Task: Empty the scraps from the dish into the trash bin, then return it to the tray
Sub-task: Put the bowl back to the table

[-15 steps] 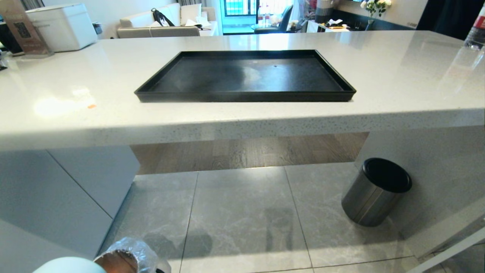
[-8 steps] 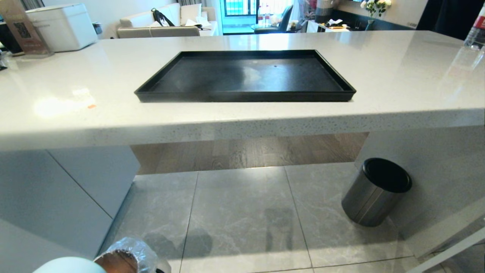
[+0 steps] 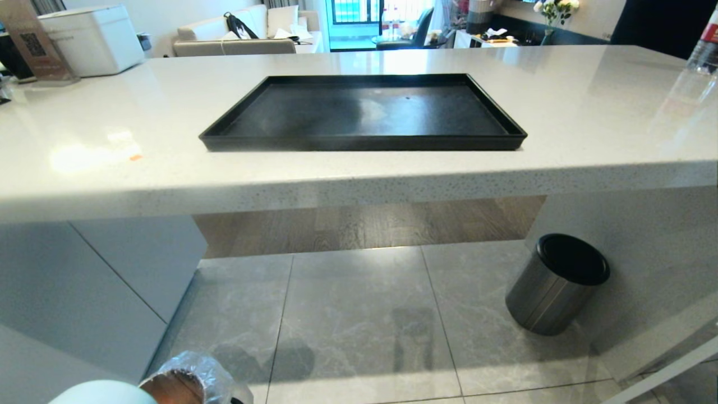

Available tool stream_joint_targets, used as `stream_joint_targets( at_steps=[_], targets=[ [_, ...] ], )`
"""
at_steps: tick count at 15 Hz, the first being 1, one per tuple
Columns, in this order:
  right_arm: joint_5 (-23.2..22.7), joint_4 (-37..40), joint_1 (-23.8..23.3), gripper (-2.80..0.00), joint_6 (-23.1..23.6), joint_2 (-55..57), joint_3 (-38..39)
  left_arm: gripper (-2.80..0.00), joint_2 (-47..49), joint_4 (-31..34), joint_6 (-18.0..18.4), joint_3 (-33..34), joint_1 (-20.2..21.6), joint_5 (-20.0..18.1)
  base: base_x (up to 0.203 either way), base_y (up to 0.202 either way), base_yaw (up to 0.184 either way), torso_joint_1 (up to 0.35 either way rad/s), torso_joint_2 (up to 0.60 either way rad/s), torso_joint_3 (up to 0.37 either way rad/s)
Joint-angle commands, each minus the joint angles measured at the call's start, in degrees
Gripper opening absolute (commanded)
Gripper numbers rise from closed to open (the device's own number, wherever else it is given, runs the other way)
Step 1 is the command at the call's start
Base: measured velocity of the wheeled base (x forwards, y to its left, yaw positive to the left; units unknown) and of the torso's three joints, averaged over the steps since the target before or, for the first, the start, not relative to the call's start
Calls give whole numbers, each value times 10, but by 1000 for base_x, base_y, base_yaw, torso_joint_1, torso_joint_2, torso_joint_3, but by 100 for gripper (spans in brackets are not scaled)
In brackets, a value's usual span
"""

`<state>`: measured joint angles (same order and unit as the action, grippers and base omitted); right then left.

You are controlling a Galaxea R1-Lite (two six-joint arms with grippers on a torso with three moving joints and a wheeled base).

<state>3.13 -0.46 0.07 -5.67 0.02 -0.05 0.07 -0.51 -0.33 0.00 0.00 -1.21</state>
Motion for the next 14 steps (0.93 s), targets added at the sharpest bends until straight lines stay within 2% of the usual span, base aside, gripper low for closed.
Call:
stream_joint_targets(
  at_steps=[1, 14],
  targets=[
    [-1, 0, 0, -280, 1, 0, 0, -280, 0, 0, 0, 0, 0, 0, 0, 0, 0, 0, 0, 0],
    [-1, 0, 0, -280, 1, 0, 0, -280, 0, 0, 0, 0, 0, 0, 0, 0, 0, 0, 0, 0]
  ],
)
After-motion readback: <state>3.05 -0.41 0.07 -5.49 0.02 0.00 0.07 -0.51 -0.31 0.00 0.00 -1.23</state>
